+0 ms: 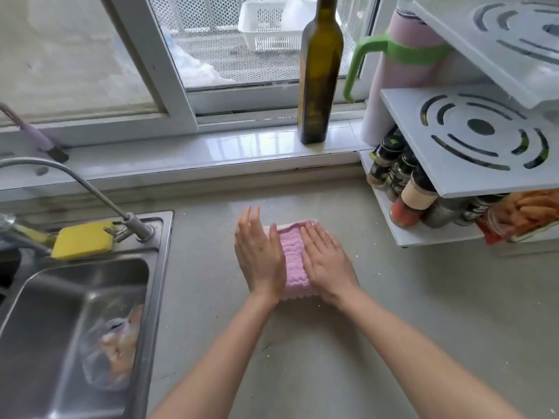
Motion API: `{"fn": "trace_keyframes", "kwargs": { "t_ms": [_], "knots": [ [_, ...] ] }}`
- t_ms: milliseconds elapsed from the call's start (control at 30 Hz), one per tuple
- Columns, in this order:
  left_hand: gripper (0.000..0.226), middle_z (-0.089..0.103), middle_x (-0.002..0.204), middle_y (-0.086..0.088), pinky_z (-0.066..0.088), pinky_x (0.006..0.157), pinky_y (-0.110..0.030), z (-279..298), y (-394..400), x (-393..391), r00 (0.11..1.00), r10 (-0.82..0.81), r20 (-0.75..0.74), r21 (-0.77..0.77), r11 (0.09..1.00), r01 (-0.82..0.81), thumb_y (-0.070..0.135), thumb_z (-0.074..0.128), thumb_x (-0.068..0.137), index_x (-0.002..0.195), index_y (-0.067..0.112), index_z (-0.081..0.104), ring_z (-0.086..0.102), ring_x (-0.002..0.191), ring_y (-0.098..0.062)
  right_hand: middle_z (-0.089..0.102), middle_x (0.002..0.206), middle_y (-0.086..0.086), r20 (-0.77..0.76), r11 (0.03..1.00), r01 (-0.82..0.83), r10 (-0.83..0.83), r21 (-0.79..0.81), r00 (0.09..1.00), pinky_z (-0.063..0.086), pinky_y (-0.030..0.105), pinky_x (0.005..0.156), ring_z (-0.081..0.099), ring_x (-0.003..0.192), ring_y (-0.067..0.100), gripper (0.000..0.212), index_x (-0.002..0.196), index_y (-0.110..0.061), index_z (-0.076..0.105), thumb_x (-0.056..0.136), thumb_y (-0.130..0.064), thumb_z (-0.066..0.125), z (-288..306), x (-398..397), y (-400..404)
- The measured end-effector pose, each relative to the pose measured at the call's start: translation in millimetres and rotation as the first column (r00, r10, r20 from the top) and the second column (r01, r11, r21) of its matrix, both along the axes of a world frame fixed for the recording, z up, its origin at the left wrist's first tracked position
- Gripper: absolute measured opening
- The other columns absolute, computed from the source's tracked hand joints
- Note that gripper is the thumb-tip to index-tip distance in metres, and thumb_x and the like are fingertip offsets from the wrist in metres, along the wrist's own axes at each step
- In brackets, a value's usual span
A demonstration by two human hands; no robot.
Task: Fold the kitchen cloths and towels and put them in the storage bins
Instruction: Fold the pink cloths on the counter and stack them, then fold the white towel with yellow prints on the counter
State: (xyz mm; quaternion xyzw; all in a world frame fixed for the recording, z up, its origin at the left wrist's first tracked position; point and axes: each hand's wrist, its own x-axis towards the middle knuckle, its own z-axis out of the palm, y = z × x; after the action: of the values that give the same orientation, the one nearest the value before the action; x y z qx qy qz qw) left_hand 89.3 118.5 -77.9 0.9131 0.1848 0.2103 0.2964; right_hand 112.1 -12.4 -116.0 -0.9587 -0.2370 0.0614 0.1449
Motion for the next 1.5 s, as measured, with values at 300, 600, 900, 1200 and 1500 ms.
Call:
{"fn": "trace_keyframes", "kwargs": {
  "t_ms": [300,600,900,1200,1500],
  "knots": [
    [0.066,-0.010,0.160,-0.002,-0.009,0.119,-0.043,-36.6,11.6,-1.7,0.707,-0.352,-0.613,0.143,0.831,0.538,0.051,0.005,0.097,0.152,0.017,-0.006,-0.011,0.147,-0.018,-0.012,0.158,-0.006,-0.198,1.000,0.020,-0.016,0.020,0.980,0.003,0.032,0.121,-0.011,0.145,0.006,0.090,0.149,-0.023,-0.007,0.075,-0.070,-0.024,-3.4,2.2,-14.9],
    [0.051,0.036,0.150,-0.009,0.021,0.112,-0.039,47.0,-46.3,-23.1,0.632,-0.589,-0.503,0.304,0.564,0.768,0.031,0.045,0.095,0.142,0.014,0.037,0.031,0.138,-0.028,0.065,0.109,0.003,-0.268,0.840,0.488,-0.426,0.239,0.864,0.041,0.031,0.084,0.059,0.104,0.026,0.039,0.136,-0.017,0.047,0.099,-0.027,0.043,62.6,-108.1,-109.3],
    [0.034,0.058,0.127,-0.001,0.048,0.092,-0.034,61.6,-253.5,-98.8,0.048,-0.775,-0.631,0.046,0.025,0.999,0.032,0.046,0.095,0.126,0.022,0.053,0.057,0.114,-0.025,0.063,0.110,0.011,-0.032,0.410,0.907,-0.912,-0.094,0.409,0.042,0.035,0.081,0.055,0.105,0.032,0.024,0.110,-0.012,0.058,0.093,-0.025,0.049,95.2,-279.7,-326.6],
    [0.074,0.019,0.157,-0.003,0.019,0.117,-0.035,37.6,-432.5,-186.8,-0.296,-0.642,-0.707,-0.073,-0.350,0.934,0.027,0.054,0.093,0.152,0.016,0.012,0.014,0.146,-0.022,0.047,0.140,0.002,-0.415,0.295,0.932,-0.890,-0.208,0.189,0.042,0.032,0.094,0.049,0.125,0.025,0.072,0.145,-0.017,0.022,0.088,-0.047,0.056,49.5,-402.0,-407.4],
    [0.026,0.061,0.098,0.003,0.031,0.078,-0.022,26.7,-453.3,-203.1,-0.355,-0.647,-0.675,-0.059,-0.432,0.900,0.036,0.060,0.088,0.107,0.019,0.062,0.051,0.108,-0.018,0.035,0.063,-0.009,-0.393,0.388,0.915,-0.863,-0.115,0.317,0.026,0.025,0.050,0.042,0.071,0.018,0.043,0.057,-0.022,0.032,0.070,-0.031,0.072,65.8,-428.4,-434.2]
  ]
}}
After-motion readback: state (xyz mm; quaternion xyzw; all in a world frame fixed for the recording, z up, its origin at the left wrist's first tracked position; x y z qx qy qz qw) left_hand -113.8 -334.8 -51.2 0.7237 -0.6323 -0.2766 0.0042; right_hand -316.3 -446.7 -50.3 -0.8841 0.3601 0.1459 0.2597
